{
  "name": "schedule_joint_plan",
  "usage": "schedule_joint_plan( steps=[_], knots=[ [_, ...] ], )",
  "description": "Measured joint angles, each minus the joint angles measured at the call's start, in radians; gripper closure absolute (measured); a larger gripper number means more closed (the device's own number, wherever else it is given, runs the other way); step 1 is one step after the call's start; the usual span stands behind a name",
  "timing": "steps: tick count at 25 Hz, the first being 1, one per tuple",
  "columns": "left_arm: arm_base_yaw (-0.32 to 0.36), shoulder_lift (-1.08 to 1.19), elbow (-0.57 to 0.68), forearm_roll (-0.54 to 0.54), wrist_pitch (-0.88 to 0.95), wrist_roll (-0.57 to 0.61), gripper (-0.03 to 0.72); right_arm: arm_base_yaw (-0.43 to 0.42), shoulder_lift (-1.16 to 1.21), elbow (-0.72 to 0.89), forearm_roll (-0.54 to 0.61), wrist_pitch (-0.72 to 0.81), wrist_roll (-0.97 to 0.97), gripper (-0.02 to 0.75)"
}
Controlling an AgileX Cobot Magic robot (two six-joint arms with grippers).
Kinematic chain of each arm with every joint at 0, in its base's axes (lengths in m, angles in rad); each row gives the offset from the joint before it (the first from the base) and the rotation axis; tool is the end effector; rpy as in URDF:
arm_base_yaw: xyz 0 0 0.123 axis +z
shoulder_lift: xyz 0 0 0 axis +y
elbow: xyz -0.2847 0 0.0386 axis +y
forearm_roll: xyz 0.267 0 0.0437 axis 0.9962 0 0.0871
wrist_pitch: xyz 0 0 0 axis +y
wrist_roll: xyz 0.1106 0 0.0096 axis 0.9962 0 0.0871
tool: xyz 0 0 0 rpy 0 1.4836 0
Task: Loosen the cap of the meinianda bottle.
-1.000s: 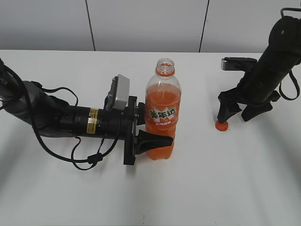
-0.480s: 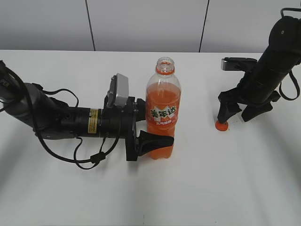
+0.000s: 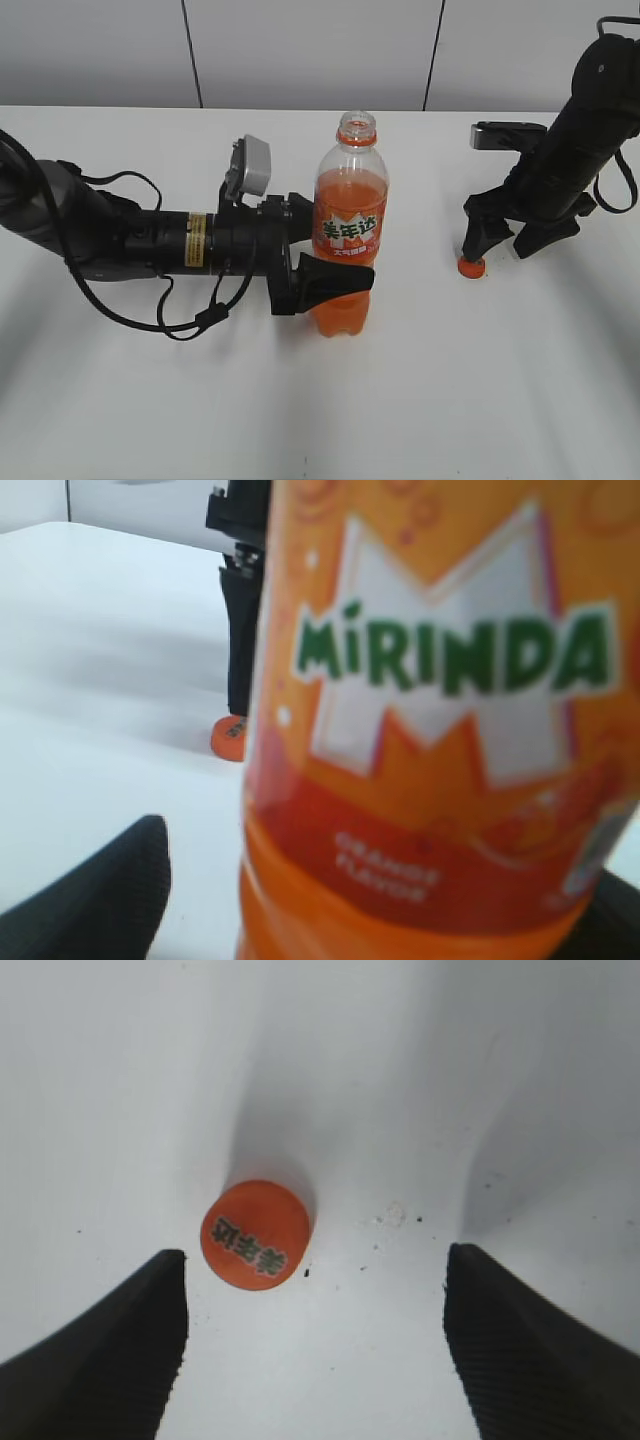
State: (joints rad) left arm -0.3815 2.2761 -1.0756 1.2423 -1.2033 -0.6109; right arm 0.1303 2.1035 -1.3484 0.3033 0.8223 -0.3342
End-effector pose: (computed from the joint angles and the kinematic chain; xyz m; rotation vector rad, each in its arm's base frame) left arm 0.3338 -0.2395 0.0606 1.1884 1.5166 -1.1799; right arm 0.4067 0.0778 0.0897 -0.4008 2.9937 0.3350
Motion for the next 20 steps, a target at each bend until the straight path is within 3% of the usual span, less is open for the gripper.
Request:
schedule_joint_plan(
  steps=[4, 20],
  knots=[
    [0.0, -0.053, 0.0, 0.007, -0.001, -0.064, 0.097, 0.0, 0.0, 0.0, 0.0, 0.0, 0.001, 0.141],
    [0.0, -0.193, 0.0, 0.057, -0.002, -0.14, 0.096, 0.0, 0.0, 0.0, 0.0, 0.0, 0.001, 0.143]
  ],
)
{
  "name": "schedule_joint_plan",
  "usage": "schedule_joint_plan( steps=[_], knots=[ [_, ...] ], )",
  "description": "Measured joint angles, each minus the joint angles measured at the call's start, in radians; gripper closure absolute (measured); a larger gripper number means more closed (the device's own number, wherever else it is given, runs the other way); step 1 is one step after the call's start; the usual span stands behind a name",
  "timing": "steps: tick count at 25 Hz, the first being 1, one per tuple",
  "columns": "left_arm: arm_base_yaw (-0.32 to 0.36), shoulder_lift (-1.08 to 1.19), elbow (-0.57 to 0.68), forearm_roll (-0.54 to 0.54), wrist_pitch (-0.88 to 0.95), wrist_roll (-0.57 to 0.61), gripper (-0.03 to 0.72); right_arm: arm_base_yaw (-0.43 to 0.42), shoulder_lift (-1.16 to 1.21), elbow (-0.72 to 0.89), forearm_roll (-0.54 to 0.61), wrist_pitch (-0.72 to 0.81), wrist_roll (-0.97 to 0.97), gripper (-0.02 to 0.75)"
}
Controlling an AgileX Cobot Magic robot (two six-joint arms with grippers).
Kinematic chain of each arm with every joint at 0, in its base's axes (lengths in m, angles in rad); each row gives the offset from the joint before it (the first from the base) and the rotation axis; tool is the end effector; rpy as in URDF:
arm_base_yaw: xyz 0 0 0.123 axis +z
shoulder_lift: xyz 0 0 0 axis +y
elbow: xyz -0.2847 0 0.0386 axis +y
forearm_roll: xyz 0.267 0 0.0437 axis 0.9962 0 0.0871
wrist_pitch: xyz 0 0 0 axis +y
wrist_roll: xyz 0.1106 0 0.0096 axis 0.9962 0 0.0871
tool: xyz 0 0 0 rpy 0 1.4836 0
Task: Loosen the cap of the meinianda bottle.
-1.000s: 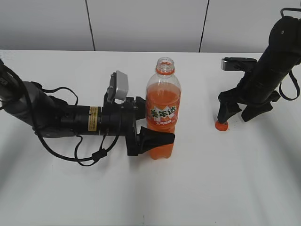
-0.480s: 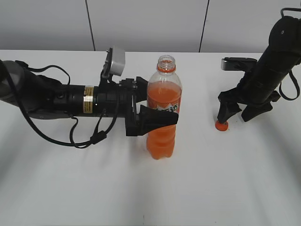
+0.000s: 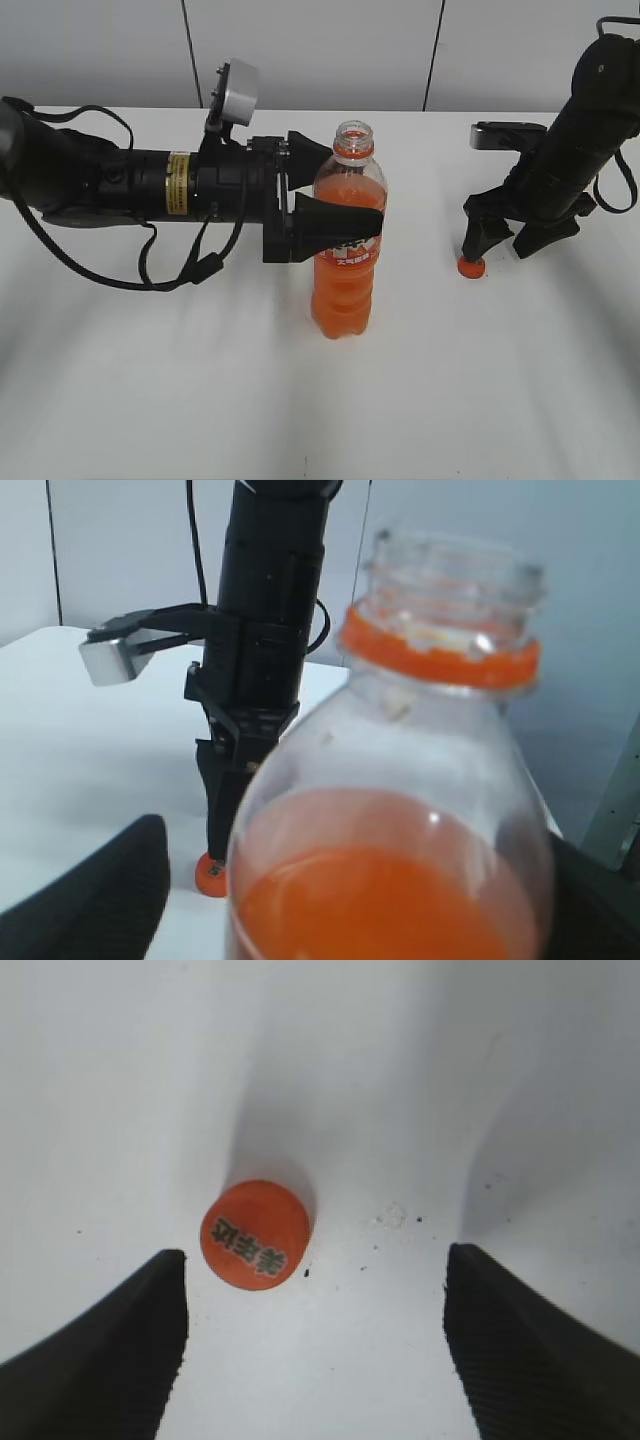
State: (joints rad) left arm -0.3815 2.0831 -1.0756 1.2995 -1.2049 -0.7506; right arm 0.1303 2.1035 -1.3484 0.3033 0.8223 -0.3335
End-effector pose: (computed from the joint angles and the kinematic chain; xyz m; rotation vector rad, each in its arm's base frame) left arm 0.3331 -0.2412 0.1350 1.1982 1.4252 -1.1910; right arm 0.4067 0.0778 0.0897 -0.3998 2.9939 0.3351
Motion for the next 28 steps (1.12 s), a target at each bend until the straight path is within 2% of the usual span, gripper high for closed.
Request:
schedule_joint_plan(
  steps=[28],
  knots=[
    [0.0, -0.202, 0.001, -0.026, -0.001, -0.146, 0.096, 0.0, 0.0, -0.001, 0.003, -0.001, 0.0, 0.143]
  ],
)
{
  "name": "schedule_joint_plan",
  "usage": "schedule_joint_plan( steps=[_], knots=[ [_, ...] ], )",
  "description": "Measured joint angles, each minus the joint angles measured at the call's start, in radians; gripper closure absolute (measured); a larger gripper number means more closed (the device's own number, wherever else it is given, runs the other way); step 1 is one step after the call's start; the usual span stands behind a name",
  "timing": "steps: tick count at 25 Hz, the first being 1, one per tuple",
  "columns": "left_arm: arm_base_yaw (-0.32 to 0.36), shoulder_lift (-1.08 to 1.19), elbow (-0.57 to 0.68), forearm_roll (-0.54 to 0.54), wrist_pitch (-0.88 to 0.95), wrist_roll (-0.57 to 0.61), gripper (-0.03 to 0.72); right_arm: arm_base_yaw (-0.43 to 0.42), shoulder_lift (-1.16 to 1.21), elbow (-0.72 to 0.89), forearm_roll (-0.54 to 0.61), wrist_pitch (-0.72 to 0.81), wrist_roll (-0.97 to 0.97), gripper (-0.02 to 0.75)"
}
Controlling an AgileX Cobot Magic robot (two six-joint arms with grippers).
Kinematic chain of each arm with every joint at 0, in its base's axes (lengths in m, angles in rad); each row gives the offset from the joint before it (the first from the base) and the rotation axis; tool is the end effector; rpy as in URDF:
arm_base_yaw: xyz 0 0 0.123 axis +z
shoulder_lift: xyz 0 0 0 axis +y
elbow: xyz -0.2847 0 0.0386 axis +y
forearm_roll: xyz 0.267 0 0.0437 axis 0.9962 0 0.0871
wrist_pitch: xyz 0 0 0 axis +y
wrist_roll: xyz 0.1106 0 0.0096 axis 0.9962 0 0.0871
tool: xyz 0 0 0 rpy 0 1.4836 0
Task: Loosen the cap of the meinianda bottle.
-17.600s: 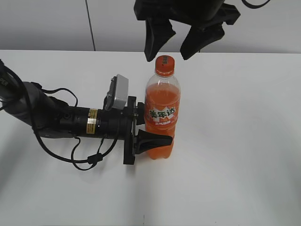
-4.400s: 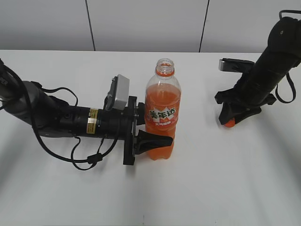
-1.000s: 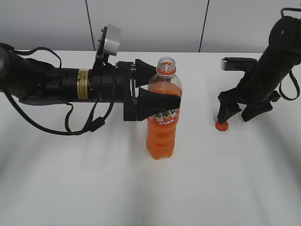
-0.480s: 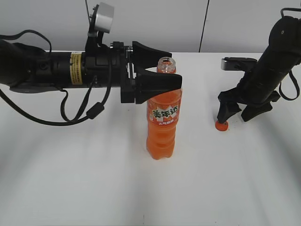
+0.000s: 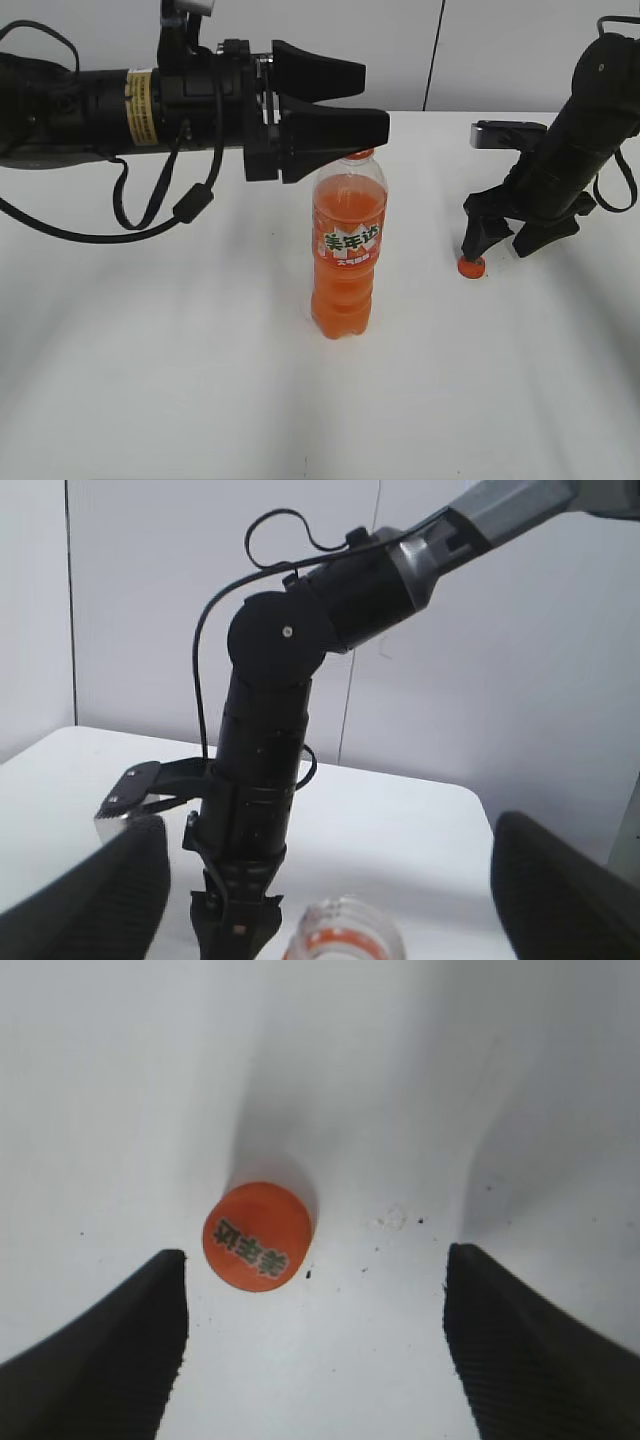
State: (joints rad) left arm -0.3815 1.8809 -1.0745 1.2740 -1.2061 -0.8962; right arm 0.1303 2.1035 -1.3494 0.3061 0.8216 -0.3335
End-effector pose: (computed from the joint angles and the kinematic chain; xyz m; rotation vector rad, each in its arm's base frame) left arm 0.3248 -0.2372 0.2166 1.1188 1.3358 -1.2018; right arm 0.4071 0.0781 0.0900 -0.3968 2.9921 0.3378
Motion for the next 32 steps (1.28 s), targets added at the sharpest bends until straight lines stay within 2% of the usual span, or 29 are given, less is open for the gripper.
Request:
schedule_joint_plan(
  steps=[8, 10, 15, 20, 22, 25, 29, 30, 32],
  knots=[
    [0.0, -0.101, 0.0, -0.11, 0.04, -0.066, 0.097, 0.0, -0.073, -0.007, 0.0, 0.024, 0.0, 0.143],
    [0.0, -0.135, 0.0, -0.151, 0.13, -0.094, 0.097, 0.0, -0.103, -0.007, 0.0, 0.04, 0.012, 0.143],
    [0.009, -0.245, 0.0, -0.254, 0.519, -0.21, 0.097, 0.0, -0.179, -0.007, 0.0, 0.081, 0.053, 0.143],
    [0.076, -0.326, 0.0, -0.249, 0.771, -0.355, 0.097, 0.0, -0.217, -0.007, 0.001, 0.115, 0.064, 0.143],
    [0.121, -0.339, 0.0, -0.208, 0.814, -0.439, 0.097, 0.0, -0.22, -0.007, -0.001, 0.129, 0.065, 0.143],
    [0.212, -0.342, 0.0, -0.056, 0.832, -0.631, 0.097, 0.0, -0.221, -0.007, -0.002, 0.158, 0.07, 0.143],
    [0.365, -0.339, -0.008, 0.268, 0.764, -0.968, 0.097, 0.0, -0.222, -0.007, -0.027, 0.176, 0.087, 0.143],
    [0.409, -0.33, -0.024, 0.377, 0.732, -1.038, 0.097, 0.0, -0.222, -0.007, -0.031, 0.176, 0.09, 0.143],
    [0.469, -0.307, -0.05, 0.491, 0.658, -1.164, 0.097, 0.0, -0.222, -0.007, -0.037, 0.178, 0.092, 0.143]
  ],
)
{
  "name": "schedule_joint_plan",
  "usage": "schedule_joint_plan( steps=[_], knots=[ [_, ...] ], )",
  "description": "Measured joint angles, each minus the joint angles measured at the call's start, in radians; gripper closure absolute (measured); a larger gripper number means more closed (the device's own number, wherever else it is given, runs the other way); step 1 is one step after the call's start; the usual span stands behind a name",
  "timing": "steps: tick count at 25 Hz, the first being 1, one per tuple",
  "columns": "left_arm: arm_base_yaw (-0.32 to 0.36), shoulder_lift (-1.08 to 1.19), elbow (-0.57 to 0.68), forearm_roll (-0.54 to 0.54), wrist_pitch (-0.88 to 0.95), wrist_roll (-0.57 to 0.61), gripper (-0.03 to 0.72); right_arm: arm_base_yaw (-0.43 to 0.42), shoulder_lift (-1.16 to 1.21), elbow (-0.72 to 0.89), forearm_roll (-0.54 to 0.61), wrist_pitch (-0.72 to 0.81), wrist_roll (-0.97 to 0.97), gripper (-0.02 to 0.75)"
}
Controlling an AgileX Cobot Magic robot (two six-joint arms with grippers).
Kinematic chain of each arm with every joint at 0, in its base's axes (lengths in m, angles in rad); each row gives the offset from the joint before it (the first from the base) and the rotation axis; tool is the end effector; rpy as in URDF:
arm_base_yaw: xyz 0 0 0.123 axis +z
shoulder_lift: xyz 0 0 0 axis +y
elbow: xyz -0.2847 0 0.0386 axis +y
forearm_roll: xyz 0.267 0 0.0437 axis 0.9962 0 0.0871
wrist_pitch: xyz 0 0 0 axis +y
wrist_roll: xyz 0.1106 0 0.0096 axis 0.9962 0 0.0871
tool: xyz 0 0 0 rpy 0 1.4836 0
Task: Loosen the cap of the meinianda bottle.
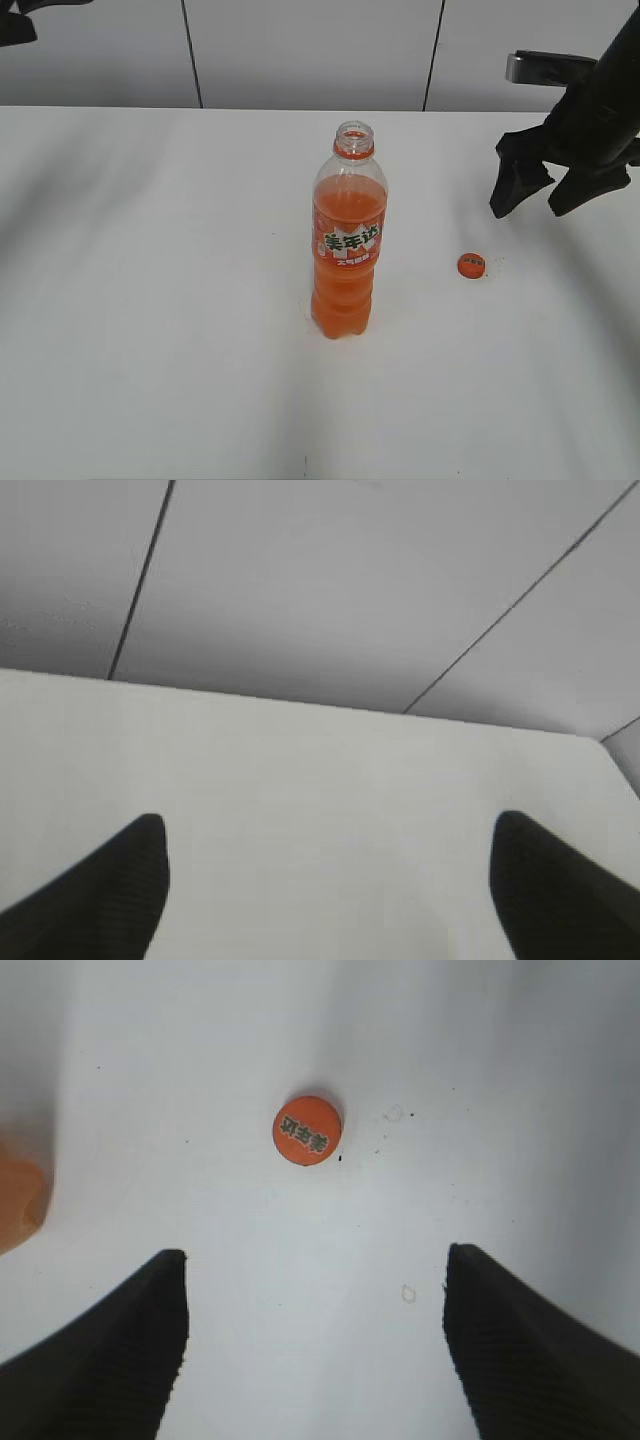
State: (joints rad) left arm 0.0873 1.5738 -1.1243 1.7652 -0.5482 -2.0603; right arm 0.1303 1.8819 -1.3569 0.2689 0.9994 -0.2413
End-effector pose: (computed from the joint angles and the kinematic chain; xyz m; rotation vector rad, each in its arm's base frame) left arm 0.3871 -0.0230 0.2869 -0.0197 2.0400 -0.6583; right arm 0.3864 0.0757 0.1792 -0.3574 2.9554 0.3410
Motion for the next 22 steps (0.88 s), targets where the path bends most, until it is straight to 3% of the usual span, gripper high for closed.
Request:
schedule_joint_plan(
  steps=[5, 14, 22],
  knots=[
    [0.072, 0.035, -0.015, 0.066, -0.019, -0.071, 0.101, 0.0, 0.0, 0.0, -0.006, -0.001, 0.005, 0.143],
    [0.071, 0.037, -0.017, 0.071, 0.07, -0.077, 0.126, 0.0, 0.0, 0.0, -0.152, -0.005, 0.142, 0.143],
    [0.071, 0.072, -0.018, 0.072, 0.091, -0.07, 0.126, -0.068, 0.0, 0.0, -0.187, 0.029, 0.186, 0.143]
  ],
)
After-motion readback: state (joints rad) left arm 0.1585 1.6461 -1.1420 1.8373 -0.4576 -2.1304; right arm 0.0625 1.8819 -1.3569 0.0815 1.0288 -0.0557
